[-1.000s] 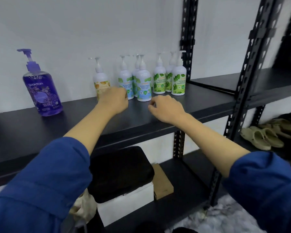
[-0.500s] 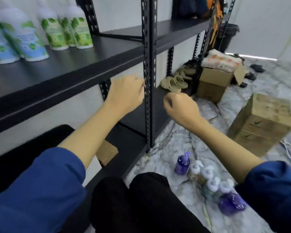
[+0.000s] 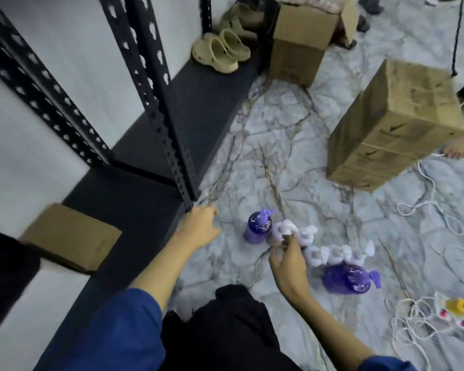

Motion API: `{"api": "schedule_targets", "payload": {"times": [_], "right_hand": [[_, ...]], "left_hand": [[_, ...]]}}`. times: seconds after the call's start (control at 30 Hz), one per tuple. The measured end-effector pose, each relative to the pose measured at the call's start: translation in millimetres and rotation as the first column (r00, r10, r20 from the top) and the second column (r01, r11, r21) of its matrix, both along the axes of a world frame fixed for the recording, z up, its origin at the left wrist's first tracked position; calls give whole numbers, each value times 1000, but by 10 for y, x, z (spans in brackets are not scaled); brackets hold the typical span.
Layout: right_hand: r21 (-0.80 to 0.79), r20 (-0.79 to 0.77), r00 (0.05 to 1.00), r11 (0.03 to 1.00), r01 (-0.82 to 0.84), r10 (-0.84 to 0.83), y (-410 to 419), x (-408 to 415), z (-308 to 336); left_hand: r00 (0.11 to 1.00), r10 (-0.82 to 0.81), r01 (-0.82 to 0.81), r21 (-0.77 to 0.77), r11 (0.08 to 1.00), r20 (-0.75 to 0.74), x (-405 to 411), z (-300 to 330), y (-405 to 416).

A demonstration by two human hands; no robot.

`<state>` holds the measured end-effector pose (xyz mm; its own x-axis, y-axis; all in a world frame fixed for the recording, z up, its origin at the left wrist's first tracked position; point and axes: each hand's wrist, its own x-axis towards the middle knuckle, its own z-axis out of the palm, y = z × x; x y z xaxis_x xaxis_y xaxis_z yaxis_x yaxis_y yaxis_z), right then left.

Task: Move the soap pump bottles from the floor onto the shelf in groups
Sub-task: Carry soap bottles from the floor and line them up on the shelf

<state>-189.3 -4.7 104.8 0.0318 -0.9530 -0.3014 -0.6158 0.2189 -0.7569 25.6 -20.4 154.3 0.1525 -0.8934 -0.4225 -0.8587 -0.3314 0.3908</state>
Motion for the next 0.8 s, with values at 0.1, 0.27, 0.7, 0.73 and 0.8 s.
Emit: {"api": "schedule_targets", "payload": {"times": [0.1,0.27,0.7,0.73,0.8], "right_hand": [[-2,31,994,995,102,-102,-139,40,-374],[54,94,967,971,232,-236,-412,72,-811],[-51,-20,961,960,276,-277,-800,61,-1532],[-27,-4,961,961,276,-277,-812,48,-1566],[51,11,965,964,261,-262,-824,3,-1675]], "left_hand": [[989,37,-19,122,992,-146,-141,-565,-198],[957,61,1,216,976,-284,-410,-1248,-513],[861,175,-114,155,981,-477,-584,-2098,-818],[856,181,-118,158,980,-483,-580,-2142,-819],[840,200,-128,172,977,-505,-575,-2214,-814]]}}
